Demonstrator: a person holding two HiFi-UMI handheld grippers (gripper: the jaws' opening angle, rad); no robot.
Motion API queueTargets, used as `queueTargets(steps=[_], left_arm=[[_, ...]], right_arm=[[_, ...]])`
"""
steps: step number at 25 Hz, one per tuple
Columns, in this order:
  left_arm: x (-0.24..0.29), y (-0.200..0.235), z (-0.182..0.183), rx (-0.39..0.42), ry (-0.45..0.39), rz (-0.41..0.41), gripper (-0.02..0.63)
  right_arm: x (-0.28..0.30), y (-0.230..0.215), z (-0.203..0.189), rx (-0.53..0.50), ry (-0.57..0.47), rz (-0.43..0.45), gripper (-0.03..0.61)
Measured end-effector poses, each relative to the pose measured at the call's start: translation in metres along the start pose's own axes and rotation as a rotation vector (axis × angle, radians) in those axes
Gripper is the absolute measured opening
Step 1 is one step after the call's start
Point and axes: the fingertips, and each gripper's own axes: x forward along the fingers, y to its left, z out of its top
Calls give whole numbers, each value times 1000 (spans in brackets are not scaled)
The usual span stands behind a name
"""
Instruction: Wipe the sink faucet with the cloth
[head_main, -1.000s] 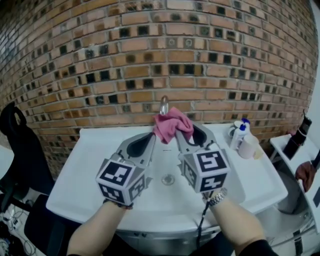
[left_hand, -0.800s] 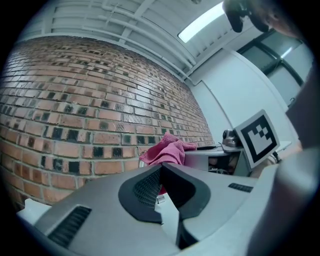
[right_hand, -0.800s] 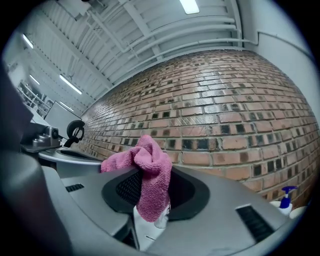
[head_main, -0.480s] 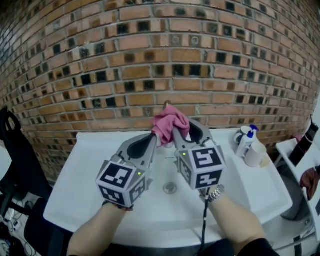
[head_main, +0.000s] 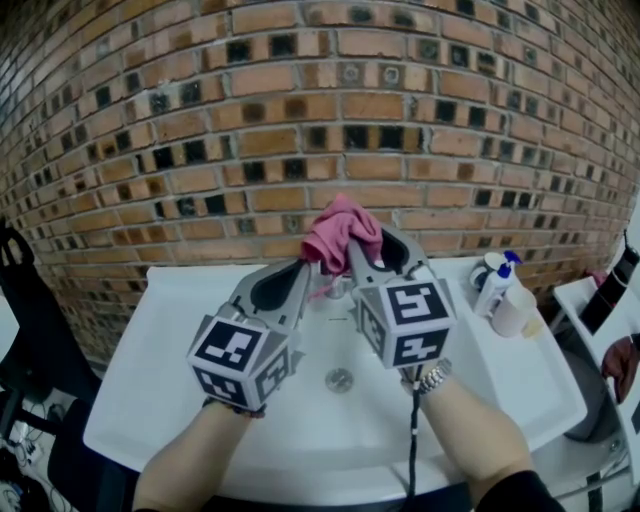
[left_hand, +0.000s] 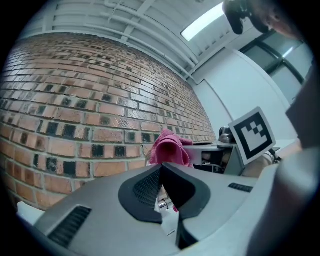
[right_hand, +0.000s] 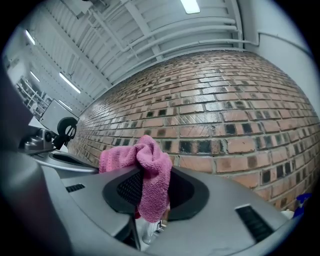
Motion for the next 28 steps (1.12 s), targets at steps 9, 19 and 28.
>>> queueTargets(steps=[9,19,28], left_arm=[[3,6,-2,-4,-1,0,3],[2,13,-4,-3,5,17,3],[3,18,-12,-13,16,25,3]], right_arm=[[15,-10,2,-12,1,-15,110],[37,-26,-5,-26,26,-42,107],[59,-41,-23,-27,67,-66,103]])
